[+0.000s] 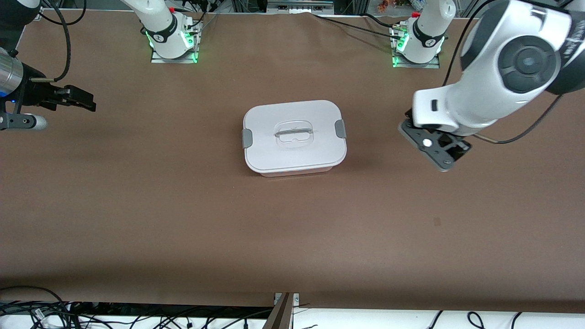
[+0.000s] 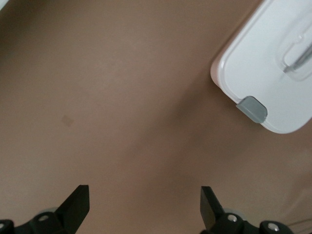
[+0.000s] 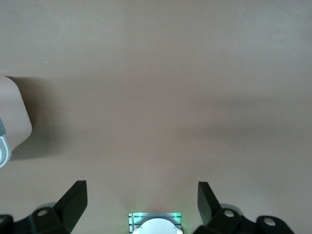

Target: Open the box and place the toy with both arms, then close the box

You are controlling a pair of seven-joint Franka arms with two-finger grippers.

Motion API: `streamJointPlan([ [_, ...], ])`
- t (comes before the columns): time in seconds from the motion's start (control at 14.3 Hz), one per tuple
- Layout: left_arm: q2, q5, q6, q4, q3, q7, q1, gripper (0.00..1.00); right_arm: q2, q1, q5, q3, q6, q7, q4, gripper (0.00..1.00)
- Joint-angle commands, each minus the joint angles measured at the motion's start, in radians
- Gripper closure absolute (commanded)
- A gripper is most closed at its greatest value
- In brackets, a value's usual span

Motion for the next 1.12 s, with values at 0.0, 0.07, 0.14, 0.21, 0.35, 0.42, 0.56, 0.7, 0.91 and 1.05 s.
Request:
streamJointPlan([
  [0.0, -0.150, -0.044, 0.045, -0.134, 0.055, -0.188, 0.000, 0.00, 0.010, -0.003, -0.005, 0.006, -0.009, -0.010, 0.026, 0.00],
  [0.07, -0.206, -0.049, 0.084, -0.205, 0.086, -0.231, 0.001, 0.00, 0.010, -0.003, -0.005, 0.006, -0.009, -0.010, 0.026, 0.00],
  [0.14, -0.269, -0.043, 0.164, -0.288, 0.138, -0.261, 0.000, 0.00, 0.010, -0.003, -0.005, 0.004, -0.009, -0.010, 0.026, 0.00],
  [0.21, -0.338, -0.052, 0.265, -0.378, 0.182, -0.267, 0.000, 0.00, 0.010, -0.003, -0.005, 0.004, -0.009, -0.009, 0.026, 0.00],
  [0.35, -0.418, -0.057, 0.353, -0.480, 0.235, -0.266, 0.006, 0.00, 0.010, -0.003, -0.005, 0.004, -0.009, -0.009, 0.026, 0.00],
  [0.42, -0.433, -0.055, 0.347, -0.486, 0.256, -0.263, 0.022, 0.00, 0.010, -0.003, -0.005, 0.004, -0.009, -0.009, 0.026, 0.00],
  [0.56, -0.429, -0.145, 0.349, -0.482, 0.340, -0.278, 0.019, 0.00, 0.010, -0.003, -0.005, 0.004, -0.009, -0.009, 0.026, 0.00],
  [0.7, -0.427, -0.175, 0.352, -0.480, 0.370, -0.276, 0.018, 0.00, 0.010, -0.003, -0.005, 0.004, -0.009, -0.009, 0.026, 0.00],
  [0.91, -0.406, -0.172, 0.346, -0.471, 0.368, -0.273, 0.013, 0.00, 0.010, -0.003, -0.005, 0.006, -0.009, -0.009, 0.026, 0.00],
  [1.05, -0.375, -0.170, 0.306, -0.433, 0.362, -0.275, 0.015, 0.00, 0.010, -0.003, -0.005, 0.006, -0.007, -0.009, 0.026, 0.00],
])
